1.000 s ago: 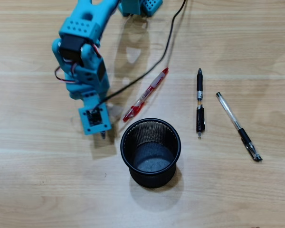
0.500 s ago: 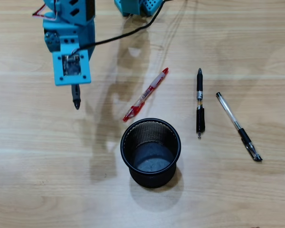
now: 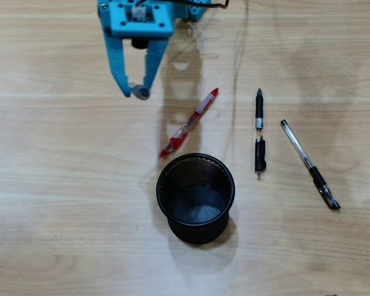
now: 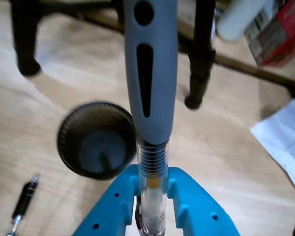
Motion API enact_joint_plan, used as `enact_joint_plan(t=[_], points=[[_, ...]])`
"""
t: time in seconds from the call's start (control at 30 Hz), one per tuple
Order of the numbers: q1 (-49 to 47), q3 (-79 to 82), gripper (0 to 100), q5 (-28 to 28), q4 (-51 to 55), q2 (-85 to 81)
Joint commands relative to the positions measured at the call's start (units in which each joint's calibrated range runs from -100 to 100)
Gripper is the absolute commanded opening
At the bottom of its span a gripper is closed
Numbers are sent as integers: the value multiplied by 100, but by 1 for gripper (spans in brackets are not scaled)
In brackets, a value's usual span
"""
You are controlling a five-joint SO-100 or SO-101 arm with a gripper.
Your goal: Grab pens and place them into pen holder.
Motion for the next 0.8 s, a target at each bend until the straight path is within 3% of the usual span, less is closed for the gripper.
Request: enact_joint_plan(t=[0.0,0.17,0.43,0.53,0.77], points=[[-418,243,2,-254,-837,-283],[-709,1235,2,-457,-2412,-283],[-872,3533,2,-919,-6863,372],[-854,4074,2,-1031,-8008,700],[-800,4642,2,-1031,-8387,944]])
